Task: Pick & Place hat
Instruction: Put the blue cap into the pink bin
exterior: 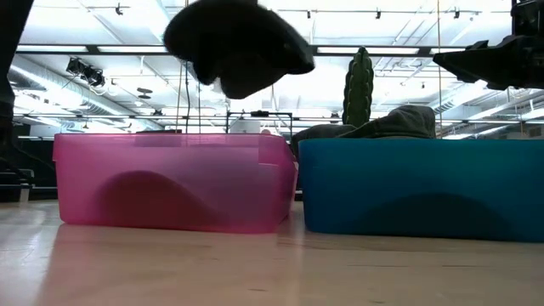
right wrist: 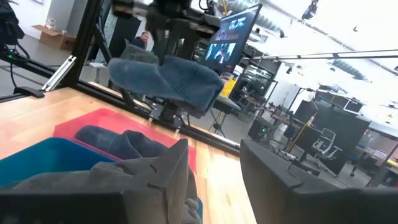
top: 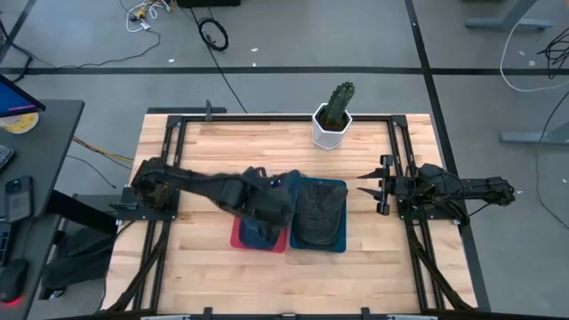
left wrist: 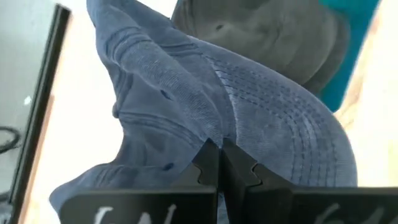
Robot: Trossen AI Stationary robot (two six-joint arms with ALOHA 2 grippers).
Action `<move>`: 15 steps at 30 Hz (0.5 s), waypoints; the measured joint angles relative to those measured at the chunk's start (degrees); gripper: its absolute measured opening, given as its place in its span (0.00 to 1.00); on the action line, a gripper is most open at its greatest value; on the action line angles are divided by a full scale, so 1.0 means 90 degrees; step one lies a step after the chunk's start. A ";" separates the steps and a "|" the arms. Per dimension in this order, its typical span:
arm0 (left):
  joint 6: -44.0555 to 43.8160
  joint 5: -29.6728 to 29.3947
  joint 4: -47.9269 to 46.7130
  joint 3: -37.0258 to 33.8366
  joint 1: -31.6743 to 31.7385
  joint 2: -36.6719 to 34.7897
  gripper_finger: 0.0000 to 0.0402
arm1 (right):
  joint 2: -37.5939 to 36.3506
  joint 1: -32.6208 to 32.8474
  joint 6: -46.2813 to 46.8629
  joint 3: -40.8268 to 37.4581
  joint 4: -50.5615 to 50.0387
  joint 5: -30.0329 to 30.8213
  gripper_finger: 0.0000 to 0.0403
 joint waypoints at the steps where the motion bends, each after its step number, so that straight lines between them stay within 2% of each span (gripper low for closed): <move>1: -0.0139 -0.0088 0.0008 -0.0131 -0.0068 -0.0004 0.01 | 0.0000 0.0002 0.0000 0.0000 0.0002 0.0000 0.37; 6: -0.0589 0.0003 -0.0062 -0.0901 -0.0214 -0.0005 0.01 | -0.0001 0.0000 0.0000 0.0000 0.0005 0.0000 0.37; 9: -0.0584 0.0355 0.0285 -0.1446 -0.0212 0.0002 0.01 | 0.0000 0.0002 0.0000 0.0000 0.0007 0.0000 0.37; 15: -0.0592 0.0515 0.1065 -0.2185 -0.0200 0.0002 0.01 | 0.0000 0.0002 0.0000 0.0000 0.0002 0.0000 0.37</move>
